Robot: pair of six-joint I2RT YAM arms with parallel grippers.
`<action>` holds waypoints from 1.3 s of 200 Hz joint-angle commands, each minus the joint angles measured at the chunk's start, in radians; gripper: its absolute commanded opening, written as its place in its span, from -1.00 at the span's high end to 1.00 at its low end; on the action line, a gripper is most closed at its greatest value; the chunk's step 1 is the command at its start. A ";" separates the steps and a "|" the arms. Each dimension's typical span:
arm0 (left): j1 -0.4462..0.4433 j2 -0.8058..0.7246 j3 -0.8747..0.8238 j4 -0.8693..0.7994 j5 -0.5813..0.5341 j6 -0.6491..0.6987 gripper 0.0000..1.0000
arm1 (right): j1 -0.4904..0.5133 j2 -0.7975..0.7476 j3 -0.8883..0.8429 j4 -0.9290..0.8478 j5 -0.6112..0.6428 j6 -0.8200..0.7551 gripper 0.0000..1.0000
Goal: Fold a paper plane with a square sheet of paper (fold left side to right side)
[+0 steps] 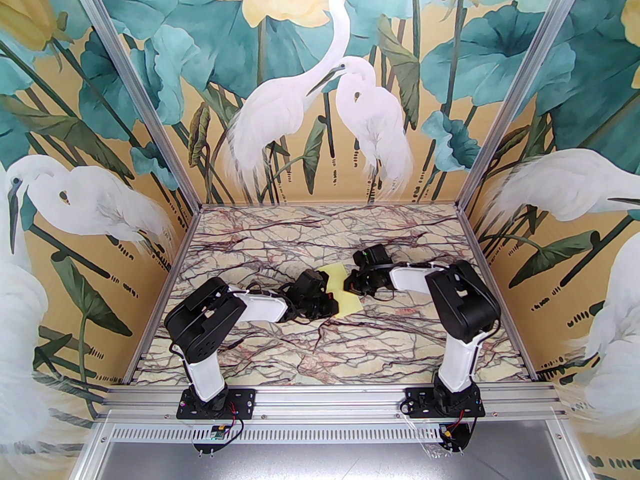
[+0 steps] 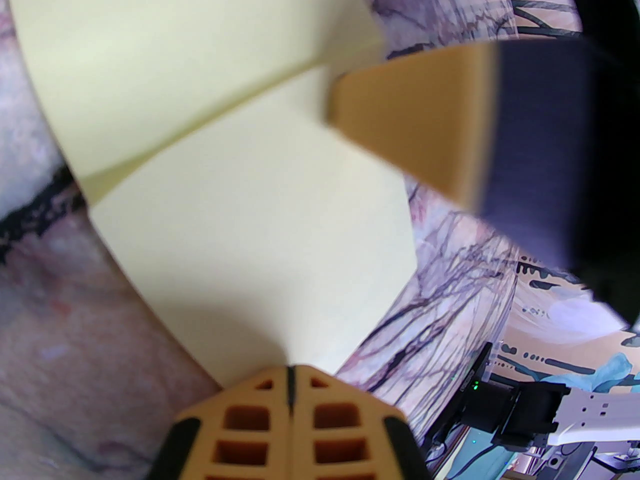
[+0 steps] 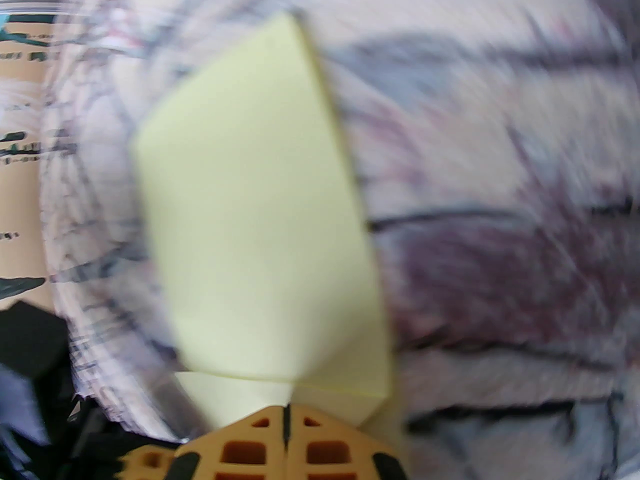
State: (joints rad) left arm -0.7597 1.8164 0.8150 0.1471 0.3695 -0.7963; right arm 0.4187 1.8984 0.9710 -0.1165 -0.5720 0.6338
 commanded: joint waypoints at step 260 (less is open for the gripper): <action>-0.040 -0.041 -0.063 -0.071 0.043 0.039 0.89 | -0.003 0.046 -0.003 -0.051 0.093 -0.009 1.00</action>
State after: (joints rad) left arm -0.7742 1.7981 0.7753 0.1795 0.3882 -0.7872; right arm 0.4194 1.8984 0.9710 -0.1192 -0.5655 0.6308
